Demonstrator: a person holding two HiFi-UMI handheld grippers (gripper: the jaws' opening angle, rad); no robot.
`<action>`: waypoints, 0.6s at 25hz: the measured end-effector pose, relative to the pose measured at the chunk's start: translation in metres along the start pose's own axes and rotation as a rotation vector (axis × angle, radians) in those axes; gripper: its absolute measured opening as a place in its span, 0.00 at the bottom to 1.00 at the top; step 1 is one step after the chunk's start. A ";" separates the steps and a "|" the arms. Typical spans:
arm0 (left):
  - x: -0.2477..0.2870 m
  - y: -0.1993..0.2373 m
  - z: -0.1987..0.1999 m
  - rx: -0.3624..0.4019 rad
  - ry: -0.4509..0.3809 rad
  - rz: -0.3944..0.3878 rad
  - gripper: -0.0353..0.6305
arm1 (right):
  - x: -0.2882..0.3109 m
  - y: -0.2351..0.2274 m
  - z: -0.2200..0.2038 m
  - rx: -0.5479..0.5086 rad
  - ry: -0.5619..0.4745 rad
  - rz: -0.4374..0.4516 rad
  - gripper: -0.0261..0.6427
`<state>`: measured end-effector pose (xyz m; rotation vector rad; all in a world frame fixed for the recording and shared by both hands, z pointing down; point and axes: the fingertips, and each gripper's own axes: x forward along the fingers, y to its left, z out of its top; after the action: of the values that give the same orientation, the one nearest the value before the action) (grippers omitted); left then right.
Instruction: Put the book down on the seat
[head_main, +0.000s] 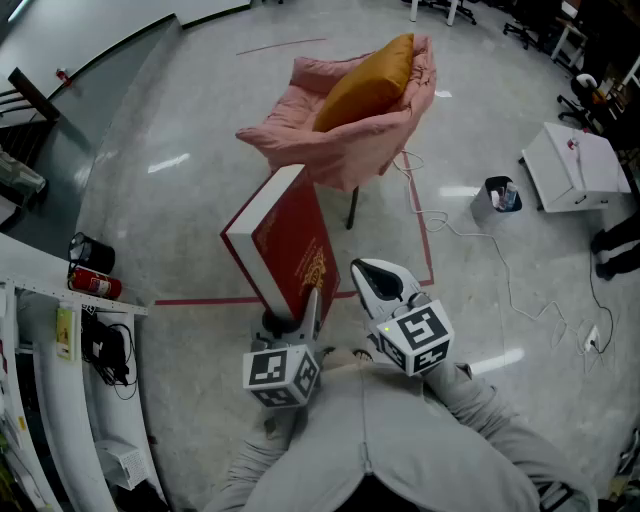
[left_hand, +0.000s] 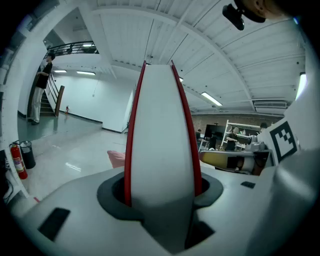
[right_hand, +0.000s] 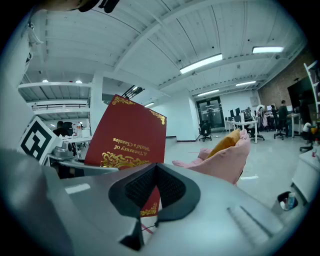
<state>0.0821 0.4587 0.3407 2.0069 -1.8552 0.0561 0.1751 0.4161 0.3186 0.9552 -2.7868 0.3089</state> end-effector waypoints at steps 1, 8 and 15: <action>-0.003 -0.005 -0.003 0.004 0.002 -0.002 0.41 | -0.005 0.000 0.000 -0.002 -0.004 -0.001 0.04; -0.008 -0.023 -0.006 0.032 0.001 -0.016 0.41 | -0.027 0.001 -0.005 -0.006 -0.015 -0.011 0.04; -0.015 -0.021 -0.010 0.012 0.001 0.012 0.41 | -0.036 0.002 -0.010 -0.011 -0.015 0.005 0.04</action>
<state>0.1028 0.4773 0.3403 2.0027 -1.8707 0.0719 0.2031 0.4413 0.3196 0.9525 -2.8023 0.2885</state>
